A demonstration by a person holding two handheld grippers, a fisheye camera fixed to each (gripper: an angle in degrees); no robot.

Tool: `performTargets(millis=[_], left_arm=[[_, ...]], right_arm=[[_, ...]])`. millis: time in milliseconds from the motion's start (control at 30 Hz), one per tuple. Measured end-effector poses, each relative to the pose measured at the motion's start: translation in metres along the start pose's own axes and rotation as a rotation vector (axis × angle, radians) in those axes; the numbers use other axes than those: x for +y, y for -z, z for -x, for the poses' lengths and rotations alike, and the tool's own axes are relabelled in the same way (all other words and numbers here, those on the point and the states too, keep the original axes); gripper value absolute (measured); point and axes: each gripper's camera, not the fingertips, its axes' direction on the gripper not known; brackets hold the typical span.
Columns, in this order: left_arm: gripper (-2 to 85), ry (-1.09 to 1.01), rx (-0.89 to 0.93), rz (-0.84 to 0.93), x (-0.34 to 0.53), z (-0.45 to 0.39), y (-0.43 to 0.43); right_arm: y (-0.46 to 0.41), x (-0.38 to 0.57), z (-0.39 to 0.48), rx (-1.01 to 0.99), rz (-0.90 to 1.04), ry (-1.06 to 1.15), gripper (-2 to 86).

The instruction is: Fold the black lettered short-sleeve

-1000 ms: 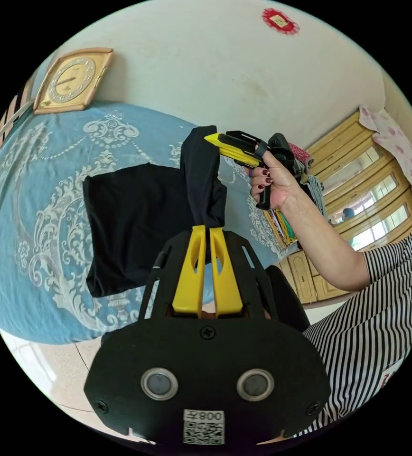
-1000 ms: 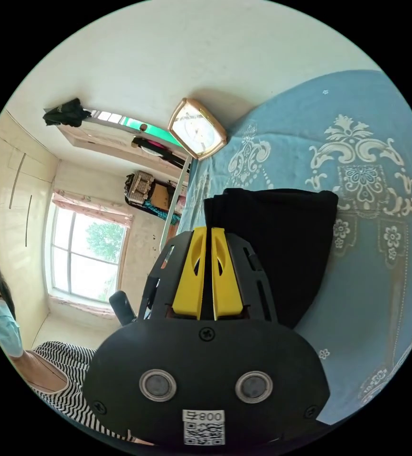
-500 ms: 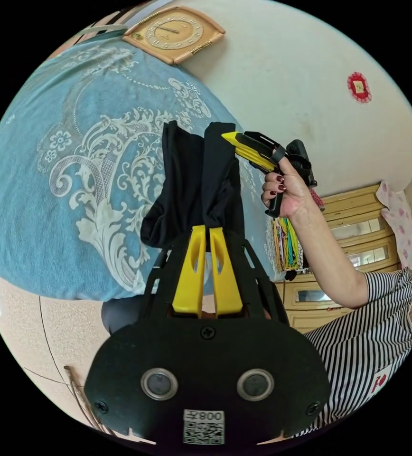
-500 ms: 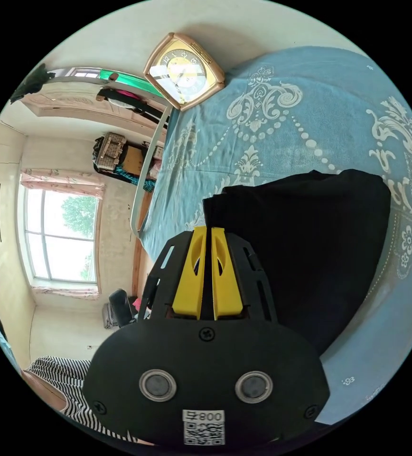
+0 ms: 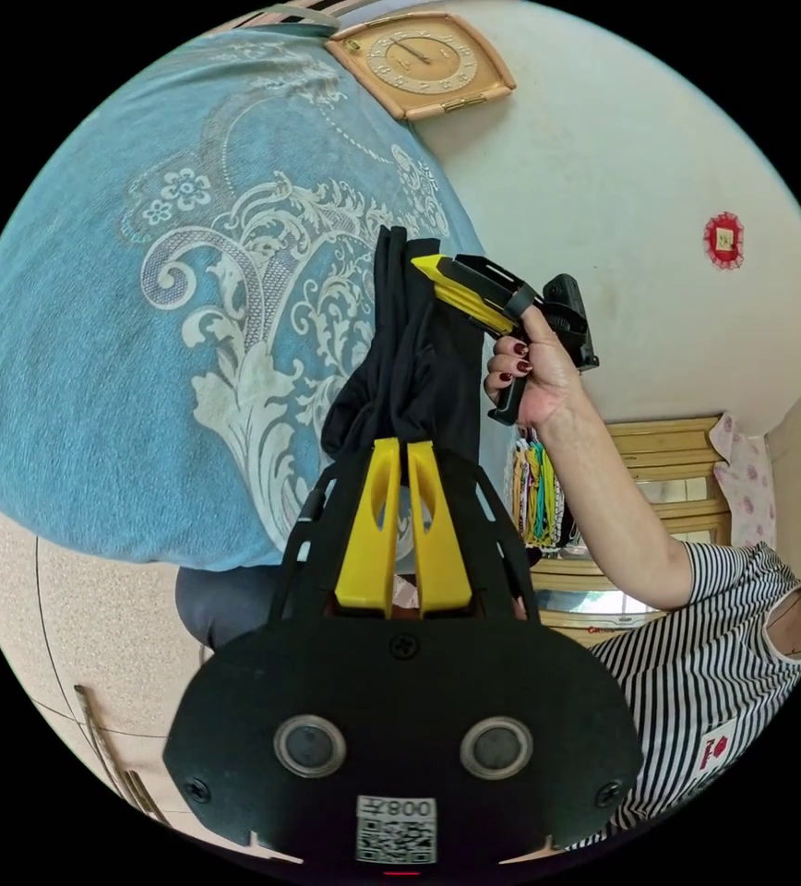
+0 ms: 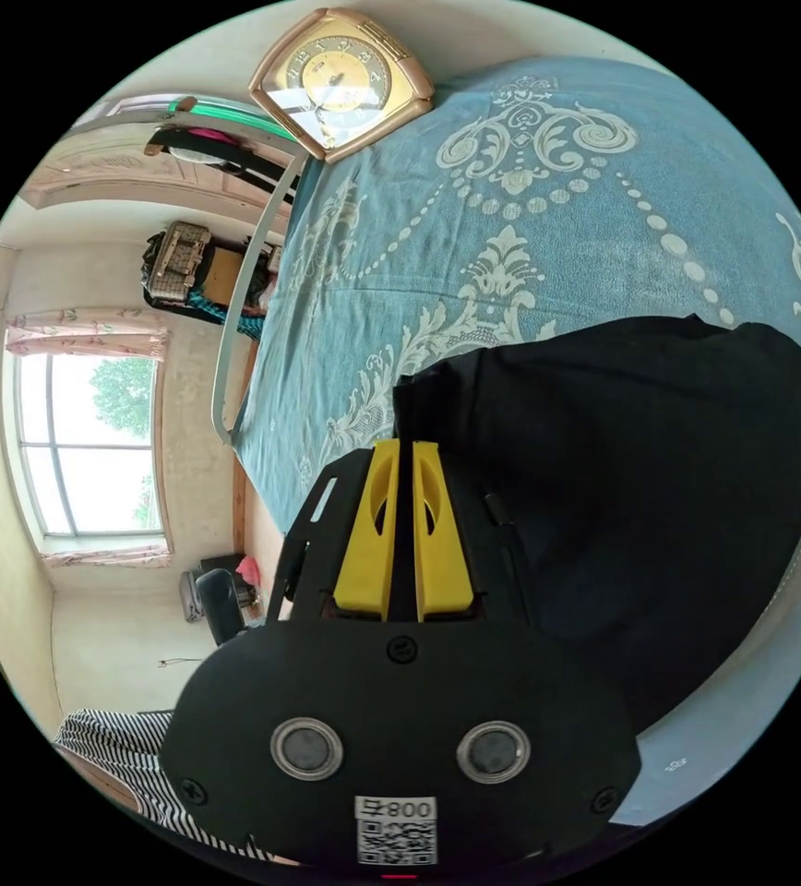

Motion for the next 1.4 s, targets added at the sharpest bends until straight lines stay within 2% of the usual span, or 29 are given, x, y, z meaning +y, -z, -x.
performTargets(millis=[333,433,600,767,933,1067,1200,1400], left_arm=[[0.8,0.059,0.026,-0.026,0.022,0.048,0.042],[0.6,0.026,-0.023,-0.056,0.03,0.042,0.056],[0.4,-0.16,-0.1,-0.064,0.029,0.01,0.057],[0.3,-0.191,-0.164,-0.045,0.023,-0.002,0.05],[0.2,-0.168,-0.324,-0.052,0.037,-0.007,0.056],[0.2,-0.199,-0.314,-0.113,0.047,-0.022,0.068],[0.1,-0.288,-0.206,-0.099,0.037,-0.047,0.056],[0.1,-0.273,-0.315,-0.088,0.032,-0.063,0.039]], right_arm=[[-0.029,-0.012,0.05,0.117,0.044,0.094,3.4],[-0.03,-0.01,0.068,0.154,0.053,0.138,4.3],[-0.017,0.002,0.102,0.155,0.028,0.231,5.4],[-0.01,0.014,0.113,0.211,0.005,0.238,2.7],[-0.033,0.02,0.11,0.255,0.091,0.211,0.9],[-0.023,0.033,0.123,0.246,0.094,0.22,0.4],[0.0,0.057,0.136,0.296,0.079,0.256,0.3],[0.067,0.136,0.135,0.329,-0.011,0.246,0.7]])
